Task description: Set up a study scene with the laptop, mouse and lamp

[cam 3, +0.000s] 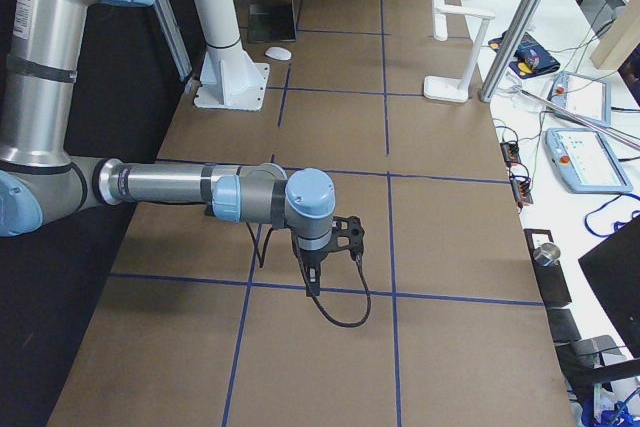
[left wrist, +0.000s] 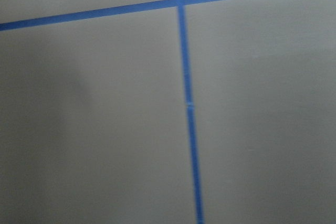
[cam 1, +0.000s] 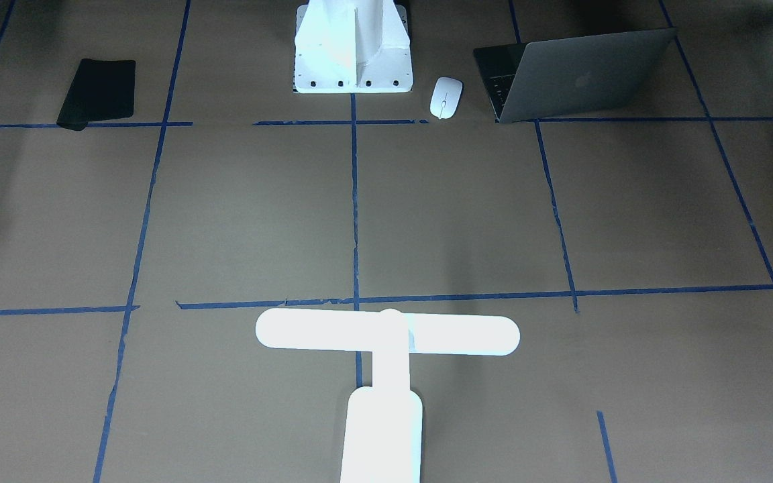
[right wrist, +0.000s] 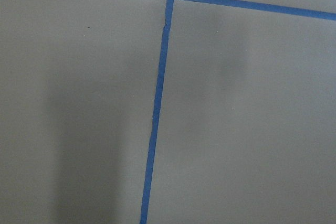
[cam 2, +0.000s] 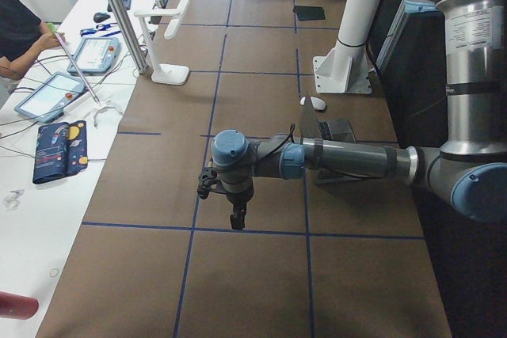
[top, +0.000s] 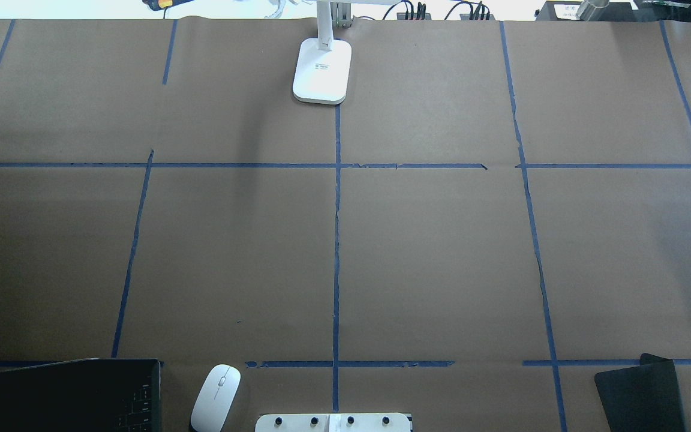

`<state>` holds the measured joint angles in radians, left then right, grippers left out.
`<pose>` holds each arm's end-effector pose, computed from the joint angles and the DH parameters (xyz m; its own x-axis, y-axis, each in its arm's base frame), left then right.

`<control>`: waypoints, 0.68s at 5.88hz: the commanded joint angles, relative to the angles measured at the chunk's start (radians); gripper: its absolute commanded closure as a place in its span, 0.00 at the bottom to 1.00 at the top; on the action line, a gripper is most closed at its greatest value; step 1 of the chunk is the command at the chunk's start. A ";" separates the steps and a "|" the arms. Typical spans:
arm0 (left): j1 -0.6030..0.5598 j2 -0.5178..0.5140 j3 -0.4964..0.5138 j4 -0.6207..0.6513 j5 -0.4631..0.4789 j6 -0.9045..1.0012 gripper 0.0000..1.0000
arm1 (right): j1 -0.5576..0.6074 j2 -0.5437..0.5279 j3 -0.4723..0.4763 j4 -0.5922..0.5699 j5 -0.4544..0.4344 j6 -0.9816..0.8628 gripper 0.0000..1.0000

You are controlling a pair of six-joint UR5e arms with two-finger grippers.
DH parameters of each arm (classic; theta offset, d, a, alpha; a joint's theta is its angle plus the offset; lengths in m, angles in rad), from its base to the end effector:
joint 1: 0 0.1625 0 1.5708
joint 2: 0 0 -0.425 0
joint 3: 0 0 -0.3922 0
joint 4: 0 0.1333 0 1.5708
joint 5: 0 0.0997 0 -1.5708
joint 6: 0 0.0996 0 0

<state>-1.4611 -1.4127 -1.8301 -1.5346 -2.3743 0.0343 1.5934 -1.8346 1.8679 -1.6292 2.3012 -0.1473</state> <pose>-0.0145 -0.4314 0.6051 0.6808 0.1564 -0.7156 -0.1327 0.9871 0.0896 0.0754 -0.3774 0.6364 0.7396 -0.1135 0.6634 0.0869 0.9935 0.0731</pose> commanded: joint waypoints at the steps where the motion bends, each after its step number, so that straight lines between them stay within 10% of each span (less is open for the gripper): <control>1: 0.046 0.011 -0.052 -0.070 -0.048 -0.022 0.00 | -0.001 0.000 -0.001 0.000 0.000 0.000 0.00; 4: 0.248 0.034 -0.254 -0.070 -0.042 -0.685 0.00 | -0.001 0.000 -0.001 0.000 0.000 0.000 0.00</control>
<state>-1.2927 -1.3841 -2.0115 -1.6025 -2.4198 -0.3924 1.5923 -1.8346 1.8673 -1.6291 2.3020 -0.1473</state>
